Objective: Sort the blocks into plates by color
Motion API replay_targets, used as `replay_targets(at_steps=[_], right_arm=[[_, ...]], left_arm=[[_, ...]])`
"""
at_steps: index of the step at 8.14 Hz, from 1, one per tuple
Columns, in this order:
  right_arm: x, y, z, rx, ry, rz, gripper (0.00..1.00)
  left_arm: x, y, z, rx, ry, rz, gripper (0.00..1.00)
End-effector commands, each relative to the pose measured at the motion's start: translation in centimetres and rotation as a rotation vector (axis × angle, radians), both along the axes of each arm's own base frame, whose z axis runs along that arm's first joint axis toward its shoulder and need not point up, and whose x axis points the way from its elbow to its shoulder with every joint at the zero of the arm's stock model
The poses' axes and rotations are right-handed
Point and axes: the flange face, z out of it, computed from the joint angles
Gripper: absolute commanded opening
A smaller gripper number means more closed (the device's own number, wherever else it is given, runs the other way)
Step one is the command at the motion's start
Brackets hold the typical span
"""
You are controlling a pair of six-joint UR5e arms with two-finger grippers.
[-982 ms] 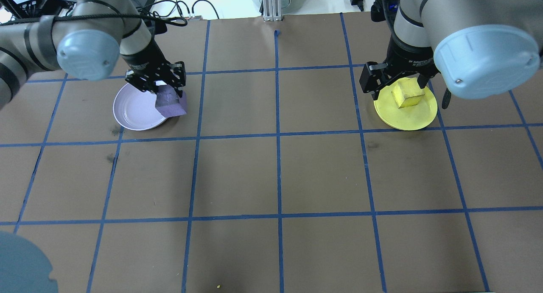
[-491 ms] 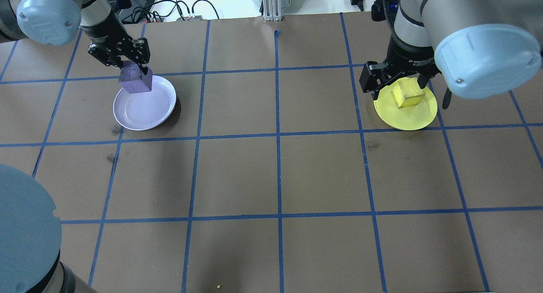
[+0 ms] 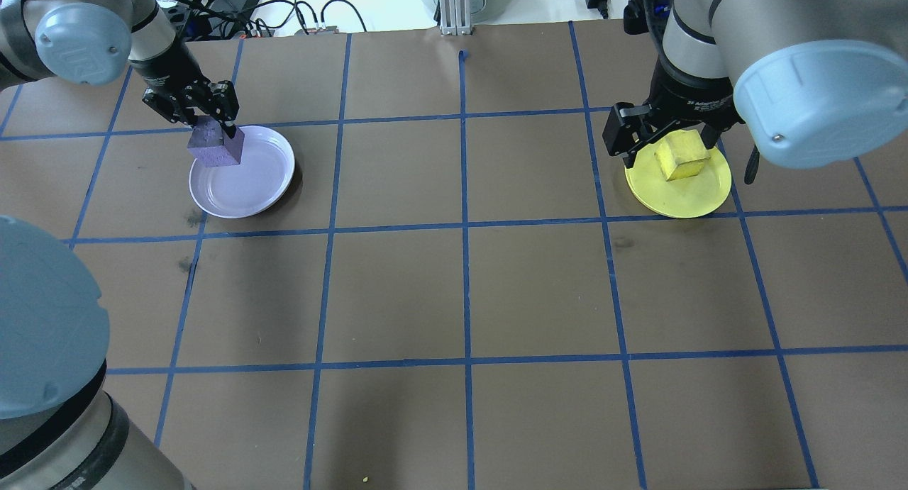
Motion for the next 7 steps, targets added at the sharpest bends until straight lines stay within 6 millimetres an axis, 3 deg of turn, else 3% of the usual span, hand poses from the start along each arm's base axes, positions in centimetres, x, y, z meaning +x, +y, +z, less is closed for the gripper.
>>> replay_targets(at_steps=[1,4,5,6,7], right_arm=[[0.0,0.2,0.0,0.004,0.002,0.001,1.0],[0.0,0.3,0.0,0.006,0.002,0.005,1.0],[0.0,0.3,0.0,0.009,0.004,0.004,1.0],[-0.1,0.5,0.0,0.008,0.003,0.005,1.0],[-0.1,0.5,-0.1,0.009,0.004,0.005,1.0]], left_arm=[[0.7,-1.4,-4.8,0.035,0.002,-0.002,0.16],[0.8,-1.9,-7.2,0.053,0.002,0.006,0.18],[0.8,-1.9,-7.5,0.056,0.003,0.005,0.37],[0.8,-2.0,-8.2,0.064,0.007,0.01,0.77],[0.8,-2.0,-7.7,0.058,0.01,0.015,1.0]])
